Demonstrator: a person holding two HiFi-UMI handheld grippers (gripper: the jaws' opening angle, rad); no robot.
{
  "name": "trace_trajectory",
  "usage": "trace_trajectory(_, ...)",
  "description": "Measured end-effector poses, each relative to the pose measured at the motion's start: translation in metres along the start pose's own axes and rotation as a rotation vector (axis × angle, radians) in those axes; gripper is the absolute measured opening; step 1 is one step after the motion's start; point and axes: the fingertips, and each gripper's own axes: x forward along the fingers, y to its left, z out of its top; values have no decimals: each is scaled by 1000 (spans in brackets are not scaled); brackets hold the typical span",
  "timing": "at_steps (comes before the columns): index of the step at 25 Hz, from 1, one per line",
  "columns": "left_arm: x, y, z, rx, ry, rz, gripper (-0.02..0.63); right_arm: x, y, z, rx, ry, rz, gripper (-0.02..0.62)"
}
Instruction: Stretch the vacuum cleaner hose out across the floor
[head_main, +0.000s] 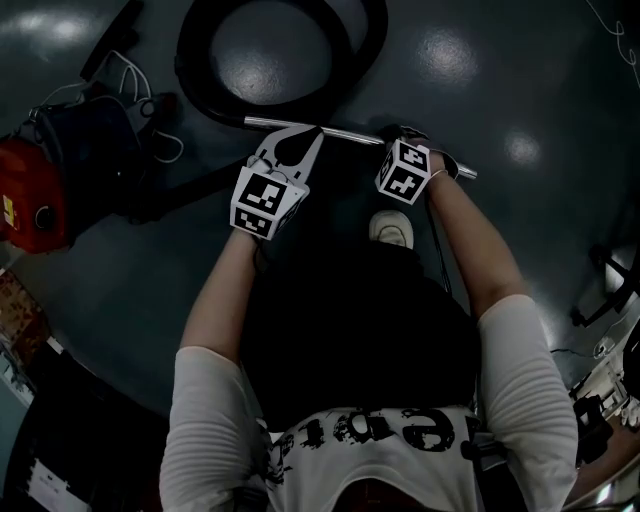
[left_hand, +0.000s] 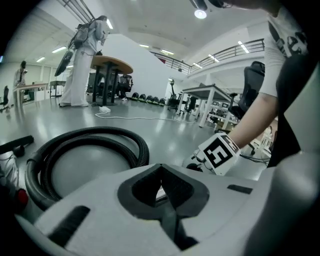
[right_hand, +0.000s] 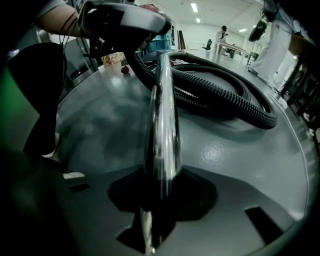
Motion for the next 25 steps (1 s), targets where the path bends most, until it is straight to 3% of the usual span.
trace_trajectory(4,-33,-12,40,-164,-59,37,5,-53,24,21,56,4,20,126)
trace_trajectory(11,-123,-79,130,-270,-95,4,5,-203,64,62,143,19,94,126)
trace_trajectory(19,-251,-151,280,-225,-115,36,5,-433,104,111,304,-39,153,127)
trace_trajectory(25,-317,-197,403,-131,-141,20,5,-595,92,112,388,-14,100,127)
